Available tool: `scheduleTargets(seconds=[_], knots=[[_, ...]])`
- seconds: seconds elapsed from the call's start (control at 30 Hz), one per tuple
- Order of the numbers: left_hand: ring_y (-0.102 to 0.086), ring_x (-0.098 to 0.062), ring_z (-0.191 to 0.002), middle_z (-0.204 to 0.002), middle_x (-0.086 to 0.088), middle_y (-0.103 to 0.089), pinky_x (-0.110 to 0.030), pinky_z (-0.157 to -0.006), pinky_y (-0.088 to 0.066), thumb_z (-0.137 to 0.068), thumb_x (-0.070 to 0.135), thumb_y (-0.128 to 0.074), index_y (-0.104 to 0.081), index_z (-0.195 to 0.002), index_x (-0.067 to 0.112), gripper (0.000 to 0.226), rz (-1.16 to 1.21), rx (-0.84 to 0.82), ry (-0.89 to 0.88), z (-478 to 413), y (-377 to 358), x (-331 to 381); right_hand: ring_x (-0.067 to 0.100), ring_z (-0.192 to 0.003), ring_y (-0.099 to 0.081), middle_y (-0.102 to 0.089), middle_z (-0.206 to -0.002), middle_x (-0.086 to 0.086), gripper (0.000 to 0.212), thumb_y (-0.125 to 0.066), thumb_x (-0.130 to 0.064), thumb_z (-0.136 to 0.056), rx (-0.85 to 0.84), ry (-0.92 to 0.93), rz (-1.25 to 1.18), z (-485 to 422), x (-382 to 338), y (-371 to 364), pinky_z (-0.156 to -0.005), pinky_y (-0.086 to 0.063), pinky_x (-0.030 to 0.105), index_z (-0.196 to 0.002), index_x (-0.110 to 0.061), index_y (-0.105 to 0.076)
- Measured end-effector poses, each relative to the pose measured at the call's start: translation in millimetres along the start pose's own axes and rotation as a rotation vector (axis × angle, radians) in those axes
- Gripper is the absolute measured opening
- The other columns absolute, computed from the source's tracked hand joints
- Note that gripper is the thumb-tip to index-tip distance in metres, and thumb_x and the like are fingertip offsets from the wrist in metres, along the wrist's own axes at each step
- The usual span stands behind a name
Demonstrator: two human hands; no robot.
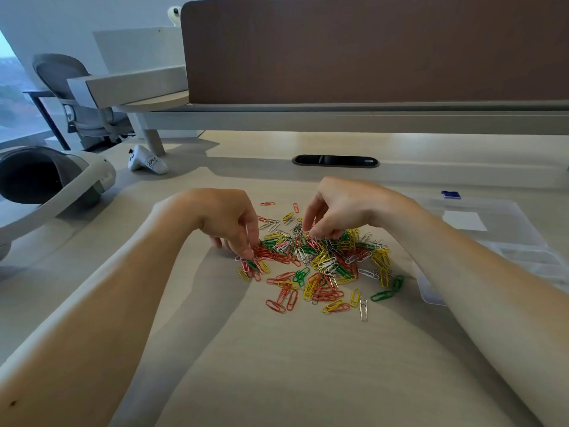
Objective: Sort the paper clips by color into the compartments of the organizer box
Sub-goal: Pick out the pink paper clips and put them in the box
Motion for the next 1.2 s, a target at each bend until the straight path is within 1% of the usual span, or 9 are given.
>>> scheduleTargets(seconds=[0.13, 0.23, 0.37, 0.53, 0.67, 0.83, 0.97, 1.07, 1.2], knots=[[-0.064, -0.007, -0.064, -0.082, -0.004, -0.072, -0.022, -0.060, -0.053, -0.078, 0.013, -0.077, -0.074, -0.083, 0.016, 0.006, 0.023, 0.017, -0.065, -6, -4, 1, 0.012, -0.068, -0.061, -0.066, -0.072, -0.001, 0.018, -0.062, -0.004, -0.087, -0.039, -0.008, 0.068, 3, -3, -4, -0.063, -0.056, 0.023, -0.093, -0.012, -0.076], [-0.064, -0.009, -0.064, -0.085, -0.011, -0.071, -0.024, -0.062, -0.057, -0.081, 0.010, -0.073, -0.072, -0.078, 0.018, 0.009, 0.028, 0.054, -0.117, -6, -2, 3, 0.012, -0.066, -0.062, -0.066, -0.073, 0.001, 0.014, -0.063, -0.004, -0.088, -0.026, -0.019, 0.022, 4, -3, -3, -0.060, -0.055, 0.022, -0.088, -0.011, -0.074], [-0.066, -0.011, -0.066, -0.074, -0.004, -0.071, -0.029, -0.066, -0.059, -0.083, 0.006, -0.070, -0.070, -0.077, 0.018, 0.013, 0.081, 0.154, -0.146, -7, 4, 2, 0.014, -0.066, -0.066, -0.069, -0.073, 0.006, 0.005, -0.071, -0.009, -0.086, 0.021, -0.031, -0.045, 4, 0, 0, -0.058, -0.055, 0.022, -0.081, -0.009, -0.072], [-0.063, -0.007, -0.060, -0.067, 0.004, -0.069, -0.024, -0.060, -0.056, -0.082, 0.008, -0.071, -0.070, -0.079, 0.021, 0.013, 0.090, 0.198, -0.157, -8, 6, 1, 0.010, -0.059, -0.066, -0.072, -0.071, 0.004, 0.012, -0.079, -0.017, -0.078, 0.018, -0.061, -0.006, 2, 0, -5, -0.057, -0.056, 0.022, -0.083, -0.007, -0.074], [-0.062, -0.008, -0.063, -0.075, 0.001, -0.071, -0.021, -0.057, -0.053, -0.084, 0.011, -0.068, -0.070, -0.081, 0.023, 0.013, 0.015, 0.184, -0.143, -6, 6, 1, 0.010, -0.059, -0.066, -0.073, -0.083, 0.006, 0.009, -0.079, -0.017, -0.079, -0.008, -0.079, 0.096, 0, -1, -11, -0.054, -0.055, 0.020, -0.083, -0.012, -0.074], [-0.060, -0.006, -0.063, -0.076, 0.004, -0.070, -0.019, -0.056, -0.047, -0.084, 0.017, -0.070, -0.072, -0.088, 0.022, 0.007, -0.091, 0.168, -0.108, -5, 6, 0, 0.012, -0.065, -0.066, -0.071, -0.083, 0.004, 0.007, -0.075, -0.017, -0.083, -0.013, -0.058, 0.168, -1, -3, -12, -0.053, -0.053, 0.018, -0.077, -0.017, -0.071], [-0.061, -0.008, -0.068, -0.081, -0.001, -0.072, -0.021, -0.060, -0.049, -0.083, 0.015, -0.071, -0.070, -0.087, 0.027, 0.012, -0.104, 0.163, -0.089, -3, 9, -2, 0.008, -0.061, -0.062, -0.068, -0.077, -0.001, 0.010, -0.071, -0.017, -0.086, -0.001, -0.038, 0.163, -1, -2, -11, -0.050, -0.049, 0.017, -0.076, -0.018, -0.069], [-0.064, -0.016, -0.083, -0.081, 0.001, -0.072, -0.032, -0.077, -0.055, -0.081, 0.014, -0.073, -0.069, -0.089, 0.029, 0.017, -0.130, 0.155, -0.044, -2, 11, -9, 0.006, -0.057, -0.061, -0.068, -0.071, -0.001, 0.012, -0.072, -0.017, -0.086, 0.019, -0.035, 0.117, -1, -1, -6, -0.050, -0.048, 0.018, -0.074, -0.018, -0.069], [-0.062, -0.014, -0.086, -0.081, 0.007, -0.070, -0.031, -0.083, -0.047, -0.075, 0.030, -0.079, -0.070, -0.092, 0.029, 0.019, -0.127, 0.178, -0.053, -4, 8, -6, 0.008, -0.059, -0.064, -0.070, -0.070, 0.000, 0.006, -0.075, -0.016, -0.083, 0.021, -0.032, 0.075, 0, 1, -2, -0.054, -0.051, 0.020, -0.078, -0.015, -0.072]])
Point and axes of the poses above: each hand's wrist, its own z-axis away from the middle knuckle, its own y-axis out of the back of the hand, x = y × z, the point moved 4 cm from there along -z, towards the middle knuckle
